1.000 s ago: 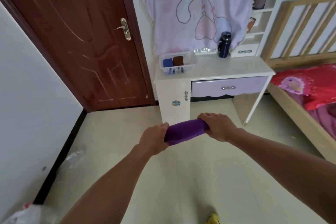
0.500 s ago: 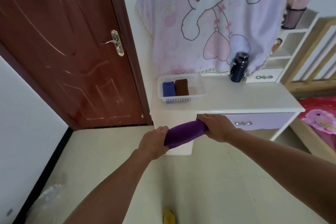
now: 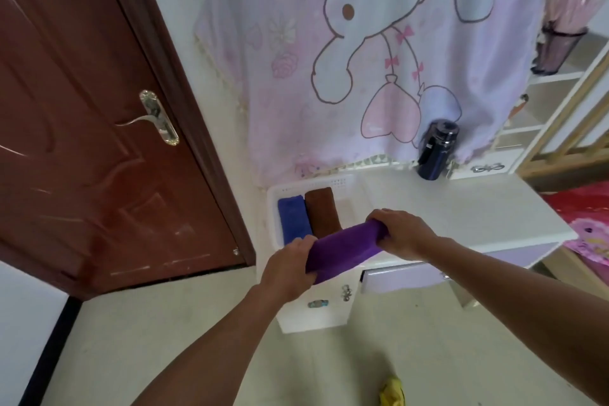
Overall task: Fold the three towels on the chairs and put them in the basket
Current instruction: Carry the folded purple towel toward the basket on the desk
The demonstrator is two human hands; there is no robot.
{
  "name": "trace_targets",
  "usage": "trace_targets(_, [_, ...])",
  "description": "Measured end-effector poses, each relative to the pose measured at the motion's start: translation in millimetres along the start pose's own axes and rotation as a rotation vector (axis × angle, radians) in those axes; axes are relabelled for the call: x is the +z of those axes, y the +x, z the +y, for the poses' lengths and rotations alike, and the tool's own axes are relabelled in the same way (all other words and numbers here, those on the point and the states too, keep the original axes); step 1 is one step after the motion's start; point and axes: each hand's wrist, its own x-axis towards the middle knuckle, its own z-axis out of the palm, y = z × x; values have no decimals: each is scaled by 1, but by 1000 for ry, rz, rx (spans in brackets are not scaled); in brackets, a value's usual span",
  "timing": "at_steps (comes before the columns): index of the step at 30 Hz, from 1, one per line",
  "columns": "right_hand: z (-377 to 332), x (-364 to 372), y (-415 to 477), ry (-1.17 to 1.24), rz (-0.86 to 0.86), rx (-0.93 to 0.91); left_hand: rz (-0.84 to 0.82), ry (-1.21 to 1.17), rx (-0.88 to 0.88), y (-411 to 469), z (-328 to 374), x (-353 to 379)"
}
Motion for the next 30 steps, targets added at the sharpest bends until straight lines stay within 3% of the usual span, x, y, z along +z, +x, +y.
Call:
trace_targets(7, [56,-30,119,468,-198,172,-47,-281,-219,98,-3,27])
trace_targets(11, [81,-37,188,502,-237,175,-70,-453,-360,152,8,47])
trace_targets(19, [104,-2,295,227,-415,10,-138,-704,-670,216,25,105])
trace_targets(23, [110,30,317,-6,-540,-48,-197,-590,-749,226,25,124])
trace_targets(27, [105,53,317,-290,-581,-105,-289,-304,-752,227,27,130])
trace_targets(30, [100,60,311,-427,-502,-163,-150,-146,-668,223,34,129])
